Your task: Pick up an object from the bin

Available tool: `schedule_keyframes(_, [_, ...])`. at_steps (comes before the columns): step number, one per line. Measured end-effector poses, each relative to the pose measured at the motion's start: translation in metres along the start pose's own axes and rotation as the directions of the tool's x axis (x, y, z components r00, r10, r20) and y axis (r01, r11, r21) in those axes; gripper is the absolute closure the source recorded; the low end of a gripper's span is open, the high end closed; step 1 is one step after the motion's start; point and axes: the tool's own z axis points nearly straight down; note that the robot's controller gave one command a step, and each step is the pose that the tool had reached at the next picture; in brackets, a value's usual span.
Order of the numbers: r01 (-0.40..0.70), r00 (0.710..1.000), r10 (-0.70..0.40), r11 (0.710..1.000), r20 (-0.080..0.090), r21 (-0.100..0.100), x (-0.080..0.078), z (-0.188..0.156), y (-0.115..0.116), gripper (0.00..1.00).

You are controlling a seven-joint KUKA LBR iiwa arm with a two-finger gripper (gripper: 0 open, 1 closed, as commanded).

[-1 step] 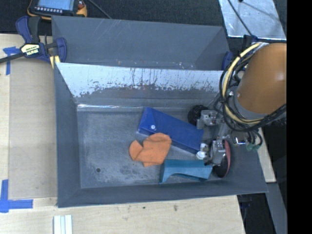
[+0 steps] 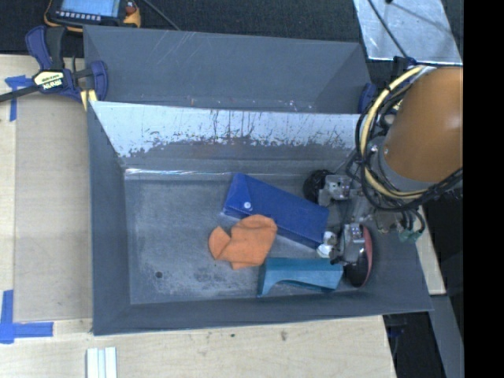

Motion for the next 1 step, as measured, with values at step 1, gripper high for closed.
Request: schedule_keyframes(1, [-0.021, 1.0, 0.021, 1.0, 0.004, 0.0, 0.0019, 0.071, 0.0175, 0.0])
